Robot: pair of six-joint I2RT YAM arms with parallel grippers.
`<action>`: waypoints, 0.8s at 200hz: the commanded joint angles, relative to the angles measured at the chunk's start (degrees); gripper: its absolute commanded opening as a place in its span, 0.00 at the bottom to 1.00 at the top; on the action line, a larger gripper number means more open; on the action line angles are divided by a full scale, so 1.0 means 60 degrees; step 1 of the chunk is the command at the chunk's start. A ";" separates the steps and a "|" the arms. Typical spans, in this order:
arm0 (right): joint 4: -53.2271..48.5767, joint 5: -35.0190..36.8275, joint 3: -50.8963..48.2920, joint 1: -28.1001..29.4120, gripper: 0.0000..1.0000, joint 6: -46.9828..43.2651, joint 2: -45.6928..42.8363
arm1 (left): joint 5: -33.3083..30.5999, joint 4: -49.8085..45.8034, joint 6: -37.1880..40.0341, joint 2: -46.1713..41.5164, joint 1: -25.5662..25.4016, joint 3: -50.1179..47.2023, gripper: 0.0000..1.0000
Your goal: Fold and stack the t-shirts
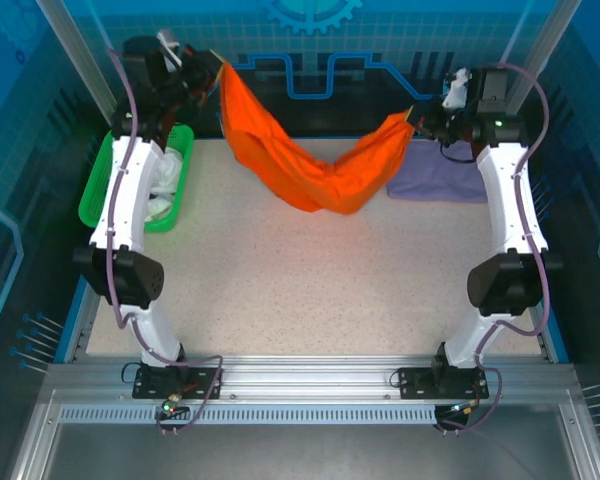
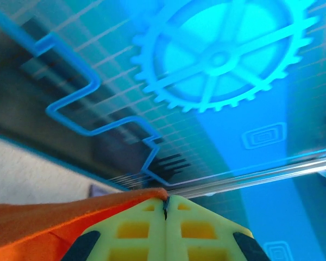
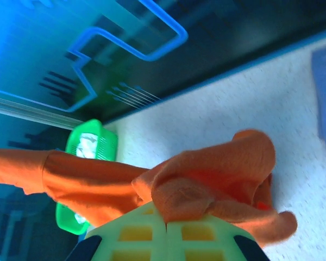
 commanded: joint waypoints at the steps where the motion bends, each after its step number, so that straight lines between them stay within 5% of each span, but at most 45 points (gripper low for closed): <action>1: -0.0037 -0.0900 0.0925 -0.0102 0.00 -0.0009 -0.0819 | 0.1424 -0.0078 0.0562 -0.0359 0.0281 0.1374 0.00; 42: 0.1373 -0.0819 -0.2951 -0.0797 0.00 0.0447 -0.3782 | 0.1376 0.1953 0.0284 -0.3683 0.0481 -0.4346 0.00; 69: 0.1346 -0.0536 -0.4385 -0.1107 0.00 0.0390 -0.4935 | 0.1508 0.2151 0.0335 -0.5125 0.0705 -0.6375 0.00; 118: -0.0151 -0.0215 -0.3366 -0.0958 0.03 -0.0047 -0.4428 | 0.1313 0.1890 0.0947 -0.6075 0.0778 -0.7023 0.00; 160: -0.0564 0.0789 -0.2452 -0.0379 0.07 -0.0480 -0.1733 | 0.1155 0.2517 0.0844 -0.6032 0.0747 -0.8244 0.00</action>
